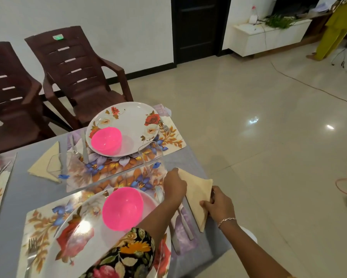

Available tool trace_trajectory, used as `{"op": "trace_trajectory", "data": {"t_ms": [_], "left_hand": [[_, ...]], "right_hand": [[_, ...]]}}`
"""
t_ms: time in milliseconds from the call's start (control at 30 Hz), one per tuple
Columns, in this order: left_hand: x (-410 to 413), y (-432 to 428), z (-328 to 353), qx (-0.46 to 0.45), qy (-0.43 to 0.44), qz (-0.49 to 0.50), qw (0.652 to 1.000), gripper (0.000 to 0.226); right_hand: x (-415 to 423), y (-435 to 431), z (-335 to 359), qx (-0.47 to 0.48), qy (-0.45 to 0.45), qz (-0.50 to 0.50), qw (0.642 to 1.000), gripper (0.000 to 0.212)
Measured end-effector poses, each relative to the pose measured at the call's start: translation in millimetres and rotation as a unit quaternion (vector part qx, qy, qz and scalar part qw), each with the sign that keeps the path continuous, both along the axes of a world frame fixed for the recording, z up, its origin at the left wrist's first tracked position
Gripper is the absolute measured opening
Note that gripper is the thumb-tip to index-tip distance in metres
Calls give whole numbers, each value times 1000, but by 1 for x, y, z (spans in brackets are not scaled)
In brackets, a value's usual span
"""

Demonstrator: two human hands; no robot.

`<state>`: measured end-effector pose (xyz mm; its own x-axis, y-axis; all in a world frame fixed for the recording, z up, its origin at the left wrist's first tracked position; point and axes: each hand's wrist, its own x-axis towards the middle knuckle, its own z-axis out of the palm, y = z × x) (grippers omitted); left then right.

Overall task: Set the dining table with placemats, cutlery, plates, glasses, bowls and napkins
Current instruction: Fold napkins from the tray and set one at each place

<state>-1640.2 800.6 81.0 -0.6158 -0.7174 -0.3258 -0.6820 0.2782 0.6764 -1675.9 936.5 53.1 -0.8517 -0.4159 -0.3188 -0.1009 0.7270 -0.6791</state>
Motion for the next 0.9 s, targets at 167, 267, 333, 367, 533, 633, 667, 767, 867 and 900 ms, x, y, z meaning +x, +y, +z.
{"op": "trace_trajectory", "data": {"t_ms": [167,267,333,367,533,633,667,767,867,900], "left_hand": [[37,10,9,-51,101,-68,991,34],[72,13,16,-84,199,-68,974,23],[96,10,21,-129,249,-50,958,17],[108,7,23,-150,269,-34,951,16],[163,-11,24,-203,297,95,928,13],[198,-21,19,-246,267,177,915,14],[209,-26,18,-264,253,206,908,16],[243,-41,18,-284,196,301,889,12],[282,-68,8,-267,133,387,872,11],[295,-77,5,-264,102,410,867,12]], "right_hand": [[5,1,2,83,39,31,995,74],[13,7,7,60,87,27,994,78],[21,9,9,2,143,28,989,62],[25,8,10,-29,159,33,986,52],[41,-10,10,-71,100,68,990,21],[46,-23,4,-60,65,82,993,22],[48,-27,2,-49,65,94,992,23],[55,-39,-1,-7,89,122,988,24],[60,-47,0,29,114,117,986,22],[62,-49,1,35,121,109,986,20]]}}
